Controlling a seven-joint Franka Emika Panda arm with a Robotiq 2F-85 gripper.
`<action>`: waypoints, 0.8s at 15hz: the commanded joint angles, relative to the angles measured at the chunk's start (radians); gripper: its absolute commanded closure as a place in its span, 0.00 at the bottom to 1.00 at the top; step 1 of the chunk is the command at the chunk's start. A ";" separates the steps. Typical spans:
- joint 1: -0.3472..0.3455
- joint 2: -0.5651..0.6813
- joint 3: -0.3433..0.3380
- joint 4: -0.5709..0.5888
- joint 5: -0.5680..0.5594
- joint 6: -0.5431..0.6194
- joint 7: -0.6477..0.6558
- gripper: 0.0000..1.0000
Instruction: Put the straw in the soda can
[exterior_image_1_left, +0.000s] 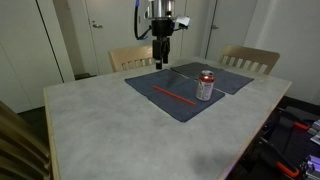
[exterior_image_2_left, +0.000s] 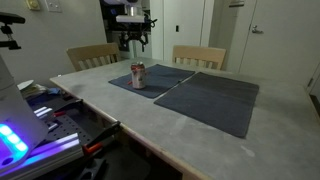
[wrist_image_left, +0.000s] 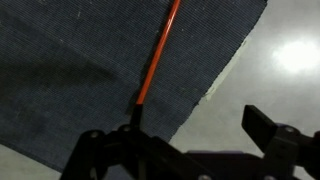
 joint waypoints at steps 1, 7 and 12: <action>-0.014 0.071 -0.007 0.016 -0.033 0.056 0.053 0.00; -0.043 0.173 -0.002 0.056 0.001 0.089 0.050 0.00; -0.029 0.221 -0.012 0.077 0.003 0.101 0.131 0.00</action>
